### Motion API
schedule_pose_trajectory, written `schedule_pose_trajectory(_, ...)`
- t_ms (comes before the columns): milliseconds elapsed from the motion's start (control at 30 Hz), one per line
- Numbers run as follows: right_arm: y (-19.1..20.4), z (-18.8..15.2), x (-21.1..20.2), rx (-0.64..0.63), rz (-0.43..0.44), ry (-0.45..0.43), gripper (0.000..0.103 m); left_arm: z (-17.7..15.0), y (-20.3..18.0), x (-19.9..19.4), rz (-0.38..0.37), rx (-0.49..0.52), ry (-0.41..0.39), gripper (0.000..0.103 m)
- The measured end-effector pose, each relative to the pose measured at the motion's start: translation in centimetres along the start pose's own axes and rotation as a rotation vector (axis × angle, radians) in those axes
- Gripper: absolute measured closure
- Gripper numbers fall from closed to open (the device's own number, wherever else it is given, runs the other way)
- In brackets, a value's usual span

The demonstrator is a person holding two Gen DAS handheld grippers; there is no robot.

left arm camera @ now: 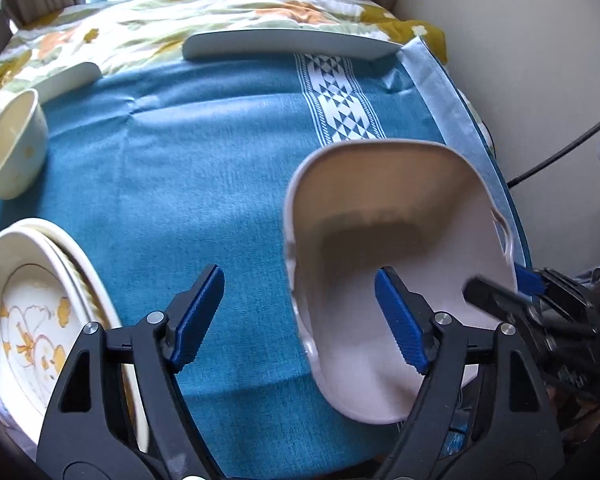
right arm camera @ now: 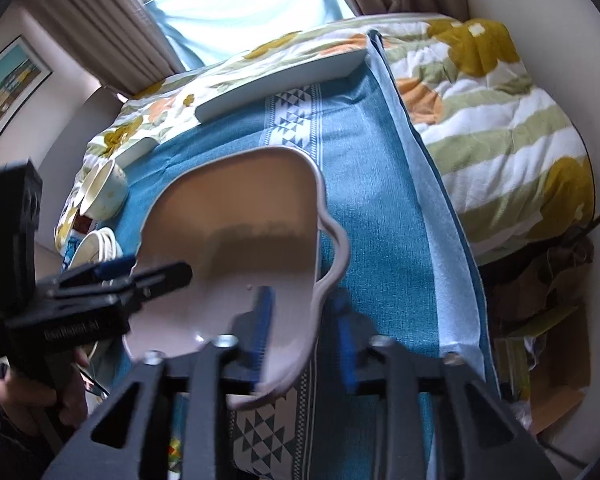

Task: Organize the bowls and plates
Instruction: 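Lift the pink bowl with both grippers, set it on the cloth, open, then grasp the rim of the large cream bowl with both grippers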

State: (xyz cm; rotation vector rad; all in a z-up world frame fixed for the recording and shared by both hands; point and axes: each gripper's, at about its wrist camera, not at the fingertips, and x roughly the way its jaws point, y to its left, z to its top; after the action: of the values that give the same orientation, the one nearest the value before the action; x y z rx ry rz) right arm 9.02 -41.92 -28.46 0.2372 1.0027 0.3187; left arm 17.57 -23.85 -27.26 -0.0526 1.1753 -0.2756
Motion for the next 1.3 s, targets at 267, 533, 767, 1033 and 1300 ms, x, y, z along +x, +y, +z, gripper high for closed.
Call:
schedule_pose_trajectory(267,2.0,-0.3,-3.5,-0.071,-0.005,-0.063,0.007,-0.4,1.0,-6.4,0.017,-0.031,-0.098,0.027)
schedule_pose_trajectory(533,9.9,2.8,-8.4,-0.253,0.128,-0.190,0.001,-1.7,5.5,-17.2,0.108,-0.115,-0.280,0.006)
schedule_pose_trajectory(767,18.5,7.9,-8.5,-0.351,0.194,-0.193,0.001,-0.6,13.5,-22.9,0.152,-0.179,-0.372,0.005)
schedule_pose_trajectory(1033,26.1,13.8,0.6,-0.322,0.131,-0.091,0.001,2.8,25.9,-19.2,0.045,-0.311,-0.258,0.005)
schedule_pose_trajectory(1300,29.3,15.6,12.8,-0.261,0.065,0.134,0.020,5.1,33.5,-8.8,-0.059,-0.400,-0.042,0.033)
